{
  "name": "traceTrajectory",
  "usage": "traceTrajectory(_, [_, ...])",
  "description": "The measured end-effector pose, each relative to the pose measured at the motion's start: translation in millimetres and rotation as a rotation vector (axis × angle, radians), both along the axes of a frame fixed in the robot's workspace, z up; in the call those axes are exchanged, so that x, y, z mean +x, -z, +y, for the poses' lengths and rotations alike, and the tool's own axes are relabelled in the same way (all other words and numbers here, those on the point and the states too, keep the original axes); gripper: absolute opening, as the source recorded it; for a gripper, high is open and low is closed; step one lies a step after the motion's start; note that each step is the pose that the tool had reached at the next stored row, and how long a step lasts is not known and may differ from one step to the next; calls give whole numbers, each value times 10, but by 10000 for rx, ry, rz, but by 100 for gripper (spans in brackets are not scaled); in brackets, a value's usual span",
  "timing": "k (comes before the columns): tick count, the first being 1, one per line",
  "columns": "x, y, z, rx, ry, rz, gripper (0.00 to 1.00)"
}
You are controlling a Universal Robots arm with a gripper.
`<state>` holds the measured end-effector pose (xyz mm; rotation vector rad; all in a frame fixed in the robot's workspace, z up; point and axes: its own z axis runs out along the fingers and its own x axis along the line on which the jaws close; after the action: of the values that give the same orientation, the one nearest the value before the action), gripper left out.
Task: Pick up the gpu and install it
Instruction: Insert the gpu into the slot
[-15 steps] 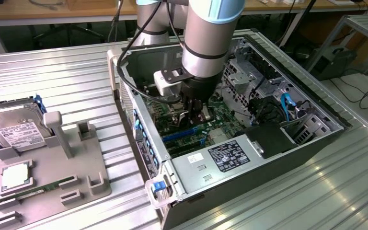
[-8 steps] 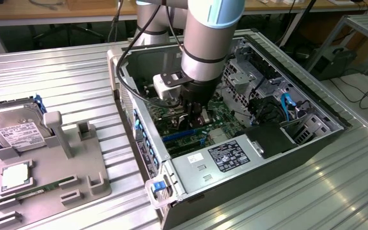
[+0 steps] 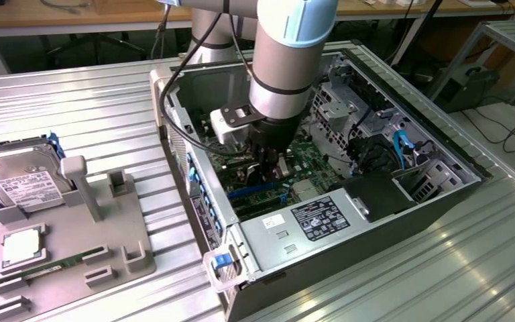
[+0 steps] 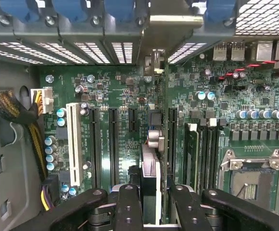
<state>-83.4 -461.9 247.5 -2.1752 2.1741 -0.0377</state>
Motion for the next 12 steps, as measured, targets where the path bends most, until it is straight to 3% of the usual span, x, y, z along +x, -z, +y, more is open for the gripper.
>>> traceTrajectory(2, [-5, 51, 0, 0, 1, 9, 28])
traceTrajectory(12, [-5, 51, 0, 0, 1, 10, 28])
